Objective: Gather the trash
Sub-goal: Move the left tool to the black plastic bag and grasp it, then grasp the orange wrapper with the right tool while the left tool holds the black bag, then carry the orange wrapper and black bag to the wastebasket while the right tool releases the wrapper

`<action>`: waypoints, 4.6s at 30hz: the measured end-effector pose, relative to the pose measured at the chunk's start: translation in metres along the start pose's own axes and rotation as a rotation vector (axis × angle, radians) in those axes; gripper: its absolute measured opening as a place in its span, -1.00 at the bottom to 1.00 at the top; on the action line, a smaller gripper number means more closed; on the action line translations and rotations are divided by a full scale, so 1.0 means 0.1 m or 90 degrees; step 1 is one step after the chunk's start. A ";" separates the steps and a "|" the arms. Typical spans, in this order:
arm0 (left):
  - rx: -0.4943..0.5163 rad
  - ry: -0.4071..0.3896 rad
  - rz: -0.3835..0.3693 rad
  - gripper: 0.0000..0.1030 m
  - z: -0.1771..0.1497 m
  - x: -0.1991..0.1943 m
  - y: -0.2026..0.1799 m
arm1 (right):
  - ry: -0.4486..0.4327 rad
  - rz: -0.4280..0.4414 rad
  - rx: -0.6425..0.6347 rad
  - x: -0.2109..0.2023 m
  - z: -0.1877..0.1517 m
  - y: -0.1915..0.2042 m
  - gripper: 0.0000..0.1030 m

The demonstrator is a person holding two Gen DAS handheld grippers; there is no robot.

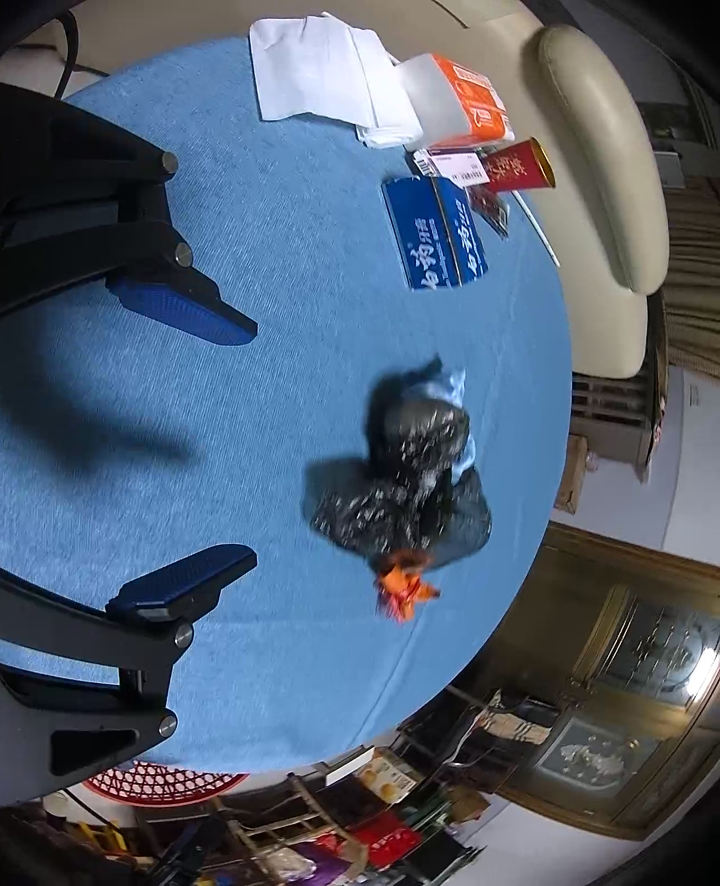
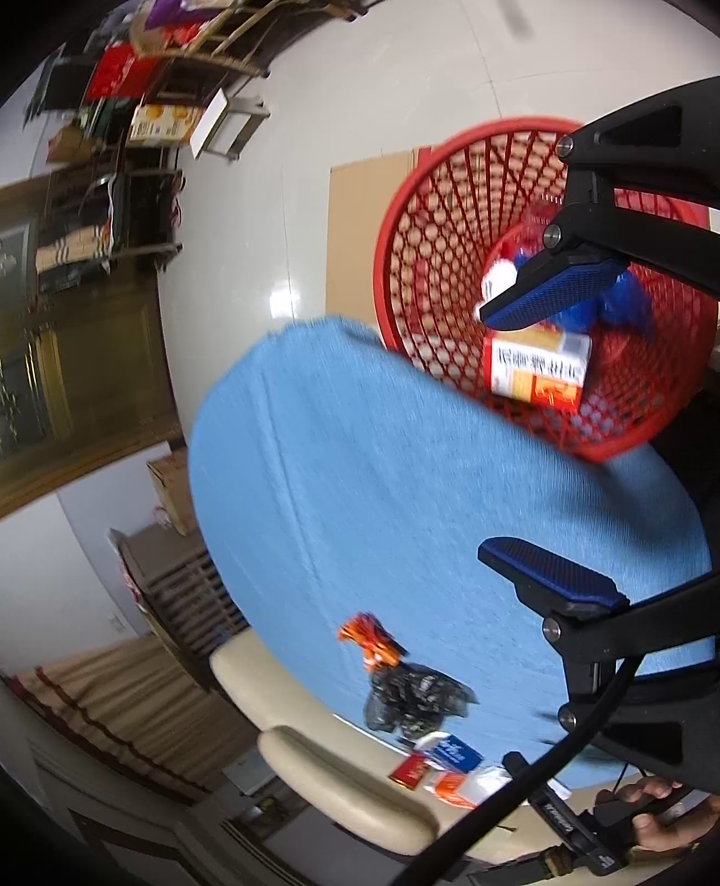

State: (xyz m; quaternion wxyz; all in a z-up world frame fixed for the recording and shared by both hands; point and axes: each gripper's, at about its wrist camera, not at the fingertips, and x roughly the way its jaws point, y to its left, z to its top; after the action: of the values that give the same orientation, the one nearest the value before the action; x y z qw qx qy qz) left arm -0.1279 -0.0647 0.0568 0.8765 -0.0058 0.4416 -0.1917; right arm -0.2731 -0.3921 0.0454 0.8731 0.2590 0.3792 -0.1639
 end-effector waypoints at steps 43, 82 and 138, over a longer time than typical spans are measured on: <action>0.099 0.006 -0.059 -0.43 0.60 0.65 -0.21 | 0.039 0.010 -0.018 0.29 0.01 0.25 0.55; -0.016 -0.028 0.030 -0.44 0.02 0.19 0.22 | 0.044 0.088 -0.337 1.55 0.62 2.22 0.59; 0.006 -0.043 0.035 -0.44 -0.02 -0.19 -0.13 | 0.028 0.122 -0.207 0.65 0.00 1.59 0.40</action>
State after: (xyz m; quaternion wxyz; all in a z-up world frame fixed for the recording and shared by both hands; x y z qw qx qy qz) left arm -0.1440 -0.0701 0.0733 0.8957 0.0037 0.4113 -0.1692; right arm -0.1541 -0.2687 0.0490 0.9065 0.1533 0.3933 -0.0108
